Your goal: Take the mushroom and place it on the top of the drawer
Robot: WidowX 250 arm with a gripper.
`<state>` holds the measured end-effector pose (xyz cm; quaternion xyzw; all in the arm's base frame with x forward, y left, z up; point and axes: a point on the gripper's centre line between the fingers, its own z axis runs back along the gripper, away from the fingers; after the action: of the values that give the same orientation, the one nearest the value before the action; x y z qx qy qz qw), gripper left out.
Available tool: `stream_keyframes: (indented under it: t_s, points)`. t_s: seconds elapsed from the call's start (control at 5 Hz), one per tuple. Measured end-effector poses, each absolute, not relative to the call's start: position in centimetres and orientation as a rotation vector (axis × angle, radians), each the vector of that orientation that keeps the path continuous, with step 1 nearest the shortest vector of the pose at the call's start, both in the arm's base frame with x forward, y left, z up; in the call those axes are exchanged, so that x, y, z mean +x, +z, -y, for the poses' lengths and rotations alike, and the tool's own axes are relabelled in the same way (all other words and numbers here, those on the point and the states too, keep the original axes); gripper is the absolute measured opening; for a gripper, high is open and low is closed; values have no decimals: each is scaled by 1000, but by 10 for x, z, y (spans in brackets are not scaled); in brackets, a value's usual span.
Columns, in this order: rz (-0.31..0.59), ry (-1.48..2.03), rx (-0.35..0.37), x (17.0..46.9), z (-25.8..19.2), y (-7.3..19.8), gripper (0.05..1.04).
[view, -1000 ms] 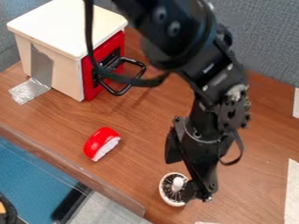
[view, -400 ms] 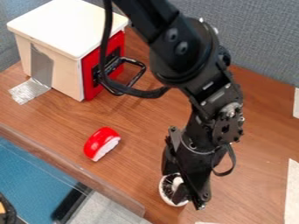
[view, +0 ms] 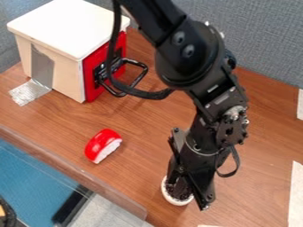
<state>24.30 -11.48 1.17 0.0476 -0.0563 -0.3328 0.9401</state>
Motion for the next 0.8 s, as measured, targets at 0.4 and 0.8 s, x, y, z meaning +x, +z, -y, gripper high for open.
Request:
stream_keyframes:
  t_s: [0.4, 0.8]
  points:
    - [178, -498, 48, 271, 88, 56, 226]
    - [269, -108, -68, 319, 25, 131, 226]
